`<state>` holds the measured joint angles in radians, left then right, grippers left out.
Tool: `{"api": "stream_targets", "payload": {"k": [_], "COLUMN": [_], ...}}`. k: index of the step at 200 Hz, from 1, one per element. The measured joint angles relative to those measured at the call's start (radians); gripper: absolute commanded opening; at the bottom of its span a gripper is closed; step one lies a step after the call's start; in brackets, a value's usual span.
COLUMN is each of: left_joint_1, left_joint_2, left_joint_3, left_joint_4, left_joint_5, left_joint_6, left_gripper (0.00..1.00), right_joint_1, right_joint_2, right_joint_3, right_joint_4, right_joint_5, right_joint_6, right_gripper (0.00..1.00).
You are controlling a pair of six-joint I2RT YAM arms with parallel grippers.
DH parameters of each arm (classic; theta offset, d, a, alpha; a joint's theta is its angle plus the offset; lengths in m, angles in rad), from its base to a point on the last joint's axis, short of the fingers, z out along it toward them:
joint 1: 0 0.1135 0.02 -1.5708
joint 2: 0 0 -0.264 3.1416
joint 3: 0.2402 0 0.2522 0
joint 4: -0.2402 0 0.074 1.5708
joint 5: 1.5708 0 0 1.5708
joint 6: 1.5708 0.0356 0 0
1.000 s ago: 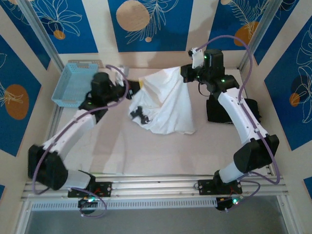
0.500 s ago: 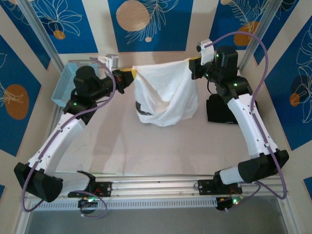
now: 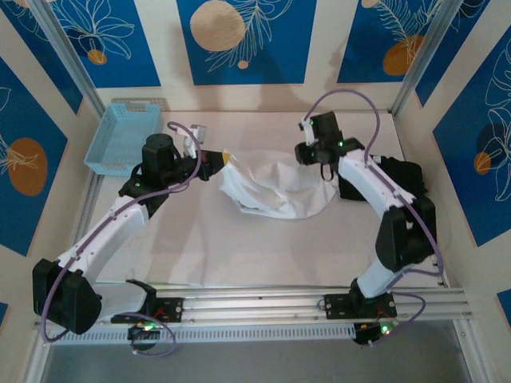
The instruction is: Fold the inside-out t-shirt
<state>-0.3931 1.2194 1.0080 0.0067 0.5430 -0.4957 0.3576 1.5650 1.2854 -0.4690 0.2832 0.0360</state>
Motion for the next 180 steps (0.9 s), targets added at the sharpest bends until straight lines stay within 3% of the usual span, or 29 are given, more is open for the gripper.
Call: {"api": "stream_targets", "payload": {"k": [24, 42, 81, 91, 110, 119, 137, 149, 163, 180], "left_joint_1": [0.0, 0.0, 0.0, 0.0, 0.0, 0.0, 0.0, 0.0, 0.0, 0.0], "left_joint_2": [-0.011, -0.014, -0.025, -0.027, -0.03, -0.032, -0.04, -0.057, -0.089, -0.119], "left_joint_3": [-0.006, -0.007, -0.007, -0.007, -0.007, -0.007, -0.007, -0.014, -0.033, -0.071], "left_joint_4": [-0.001, -0.002, -0.018, -0.021, -0.024, -0.027, -0.034, -0.048, -0.08, -0.122], "left_joint_5": [0.005, 0.005, 0.006, 0.006, 0.007, 0.006, 0.002, -0.03, -0.123, -0.288], "left_joint_6": [0.0, 0.0, 0.0, 0.001, 0.0, 0.001, 0.007, 0.016, 0.035, 0.068], "left_gripper": [0.0, 0.0, 0.0, 0.0, 0.0, 0.0, 0.0, 0.0, 0.0, 0.0], "right_joint_1": [0.129, 0.201, 0.212, 0.207, 0.193, 0.184, 0.153, 0.119, 0.073, 0.015], "right_joint_2": [-0.197, -0.261, -0.197, -0.163, -0.1, -0.066, 0.016, 0.063, 0.062, -0.004], "right_joint_3": [-0.218, -0.308, -0.405, -0.406, -0.401, -0.39, -0.342, -0.296, -0.269, -0.259], "right_joint_4": [0.116, 0.198, 0.301, 0.324, 0.37, 0.389, 0.408, 0.409, 0.398, 0.37], "right_joint_5": [-0.078, -0.112, -0.114, -0.115, -0.123, -0.13, -0.148, -0.18, -0.263, -0.456], "right_joint_6": [-0.023, -0.026, -0.029, -0.034, -0.042, -0.042, -0.041, -0.04, -0.026, 0.033], "right_gripper": [0.47, 0.49, 0.58, 0.65, 0.65, 0.6, 0.15, 0.0, 0.0, 0.0]}}
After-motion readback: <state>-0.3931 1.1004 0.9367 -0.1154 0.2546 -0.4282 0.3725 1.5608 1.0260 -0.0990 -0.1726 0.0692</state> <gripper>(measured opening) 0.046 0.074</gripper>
